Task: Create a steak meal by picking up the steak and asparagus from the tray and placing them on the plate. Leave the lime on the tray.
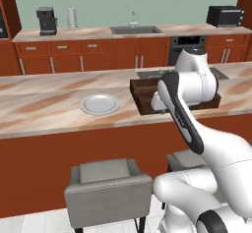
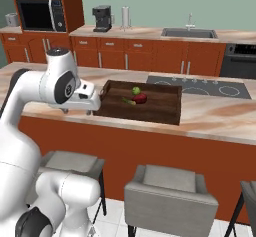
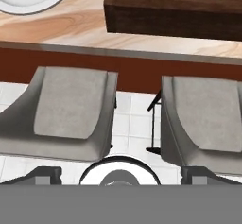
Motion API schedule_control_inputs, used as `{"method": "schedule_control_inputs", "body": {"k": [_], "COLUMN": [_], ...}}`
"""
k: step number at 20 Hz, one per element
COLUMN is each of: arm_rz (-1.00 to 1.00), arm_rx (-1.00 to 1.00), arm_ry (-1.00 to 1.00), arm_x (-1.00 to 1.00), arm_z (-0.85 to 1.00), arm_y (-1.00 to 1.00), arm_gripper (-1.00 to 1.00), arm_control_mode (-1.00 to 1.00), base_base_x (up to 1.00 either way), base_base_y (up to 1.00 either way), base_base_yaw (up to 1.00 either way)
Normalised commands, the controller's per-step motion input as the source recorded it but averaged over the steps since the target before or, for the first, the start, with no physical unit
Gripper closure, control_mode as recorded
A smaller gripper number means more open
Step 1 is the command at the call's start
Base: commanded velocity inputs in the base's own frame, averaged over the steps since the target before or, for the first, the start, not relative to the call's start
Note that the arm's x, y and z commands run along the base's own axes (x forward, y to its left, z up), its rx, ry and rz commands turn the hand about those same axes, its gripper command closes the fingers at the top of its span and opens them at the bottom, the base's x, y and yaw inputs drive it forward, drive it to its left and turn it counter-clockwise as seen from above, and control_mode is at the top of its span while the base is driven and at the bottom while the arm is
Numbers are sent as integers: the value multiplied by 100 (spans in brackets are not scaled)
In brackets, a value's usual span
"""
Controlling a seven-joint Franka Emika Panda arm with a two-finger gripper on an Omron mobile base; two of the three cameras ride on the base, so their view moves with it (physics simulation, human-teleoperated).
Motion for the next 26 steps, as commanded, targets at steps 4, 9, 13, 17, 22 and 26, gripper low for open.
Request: {"method": "schedule_control_inputs", "body": {"k": [4, 9, 13, 17, 22, 26], "arm_rz": [0, 0, 0, 0, 0, 1], "arm_rx": [1, 1, 1, 0, 0, -1], "arm_ry": [0, 0, 0, 0, 0, 0], "arm_x": [32, 57, 67, 58, 43, 22], "arm_z": [0, 4, 15, 15, 1, -21], "arm_y": [-9, -19, -21, -15, -30, -41], "arm_gripper": [-100, -100, -100, -100, -100, -100], "arm_control_mode": [-100, -100, -100, -100, -100, -100], "base_base_x": [0, 0, 0, 0, 0, 0], "base_base_y": [0, 0, 0, 0, 0, 0], "base_base_yaw": [0, 0, 0, 0, 0, 0]}}
